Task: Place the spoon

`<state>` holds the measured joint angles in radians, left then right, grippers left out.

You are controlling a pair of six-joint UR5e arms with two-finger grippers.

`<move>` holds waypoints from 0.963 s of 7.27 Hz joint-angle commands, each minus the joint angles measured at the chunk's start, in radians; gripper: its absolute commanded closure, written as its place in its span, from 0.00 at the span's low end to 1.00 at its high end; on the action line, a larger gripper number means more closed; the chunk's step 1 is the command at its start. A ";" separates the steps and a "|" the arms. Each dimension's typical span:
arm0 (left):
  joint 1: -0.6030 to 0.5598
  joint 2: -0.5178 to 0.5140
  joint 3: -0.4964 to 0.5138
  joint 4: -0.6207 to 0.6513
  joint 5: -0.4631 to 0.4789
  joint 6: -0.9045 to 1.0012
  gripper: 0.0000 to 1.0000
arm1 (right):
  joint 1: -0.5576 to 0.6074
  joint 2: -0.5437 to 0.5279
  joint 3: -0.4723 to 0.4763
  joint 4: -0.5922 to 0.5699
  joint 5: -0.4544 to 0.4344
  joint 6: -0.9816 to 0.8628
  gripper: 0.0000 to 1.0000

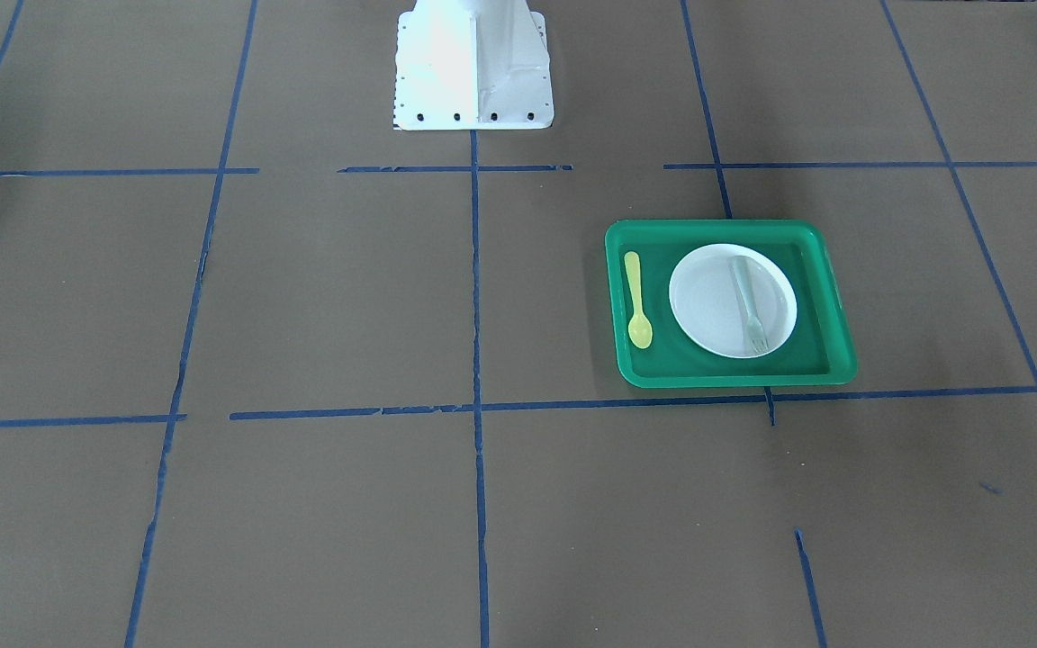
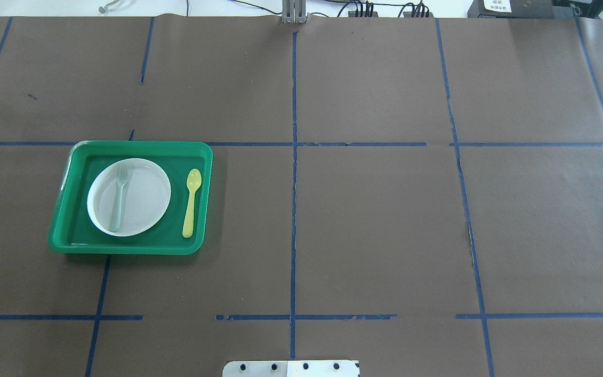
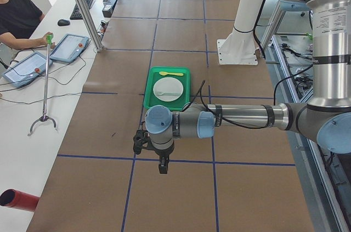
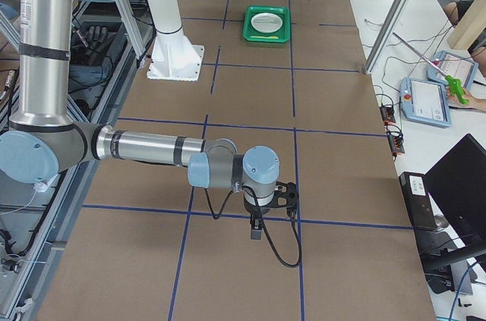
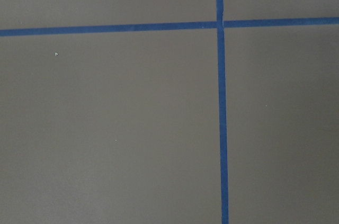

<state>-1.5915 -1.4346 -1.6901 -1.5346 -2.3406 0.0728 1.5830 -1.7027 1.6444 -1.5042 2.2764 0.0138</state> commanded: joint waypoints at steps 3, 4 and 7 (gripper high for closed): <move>0.001 0.010 0.001 -0.001 -0.005 0.001 0.00 | 0.000 0.000 0.000 -0.001 0.000 0.000 0.00; 0.001 0.010 0.000 -0.001 -0.005 0.002 0.00 | 0.000 0.000 0.000 -0.001 0.000 0.000 0.00; 0.001 0.007 -0.008 -0.004 -0.006 0.004 0.00 | 0.000 0.000 0.000 -0.001 0.000 0.000 0.00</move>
